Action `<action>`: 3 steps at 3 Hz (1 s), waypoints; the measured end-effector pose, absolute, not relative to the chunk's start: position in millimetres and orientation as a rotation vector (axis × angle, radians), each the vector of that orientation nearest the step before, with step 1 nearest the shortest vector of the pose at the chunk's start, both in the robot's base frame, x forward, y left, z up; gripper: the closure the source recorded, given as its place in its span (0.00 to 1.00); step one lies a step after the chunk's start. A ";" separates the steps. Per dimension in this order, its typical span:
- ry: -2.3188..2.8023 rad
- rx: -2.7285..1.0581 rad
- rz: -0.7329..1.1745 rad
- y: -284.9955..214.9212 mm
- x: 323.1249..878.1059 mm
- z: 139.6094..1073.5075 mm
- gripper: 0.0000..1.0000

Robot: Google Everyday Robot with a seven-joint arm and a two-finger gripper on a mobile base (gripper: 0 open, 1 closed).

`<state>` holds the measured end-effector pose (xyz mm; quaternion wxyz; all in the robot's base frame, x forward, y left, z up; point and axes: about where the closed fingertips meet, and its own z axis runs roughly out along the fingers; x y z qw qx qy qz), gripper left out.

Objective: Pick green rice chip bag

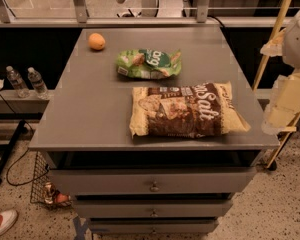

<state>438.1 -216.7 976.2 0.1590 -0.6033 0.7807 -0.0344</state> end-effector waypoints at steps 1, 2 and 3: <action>2.232 -1.725 -0.099 -216.6 438.1 976.2 0.00; 2.200 -1.722 -0.091 -209.6 464.7 981.3 0.00; 2.125 -1.721 -0.048 -182.2 522.9 989.9 0.00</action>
Offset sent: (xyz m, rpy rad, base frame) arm 0.0731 0.0173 0.0109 0.0502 -0.0351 0.0381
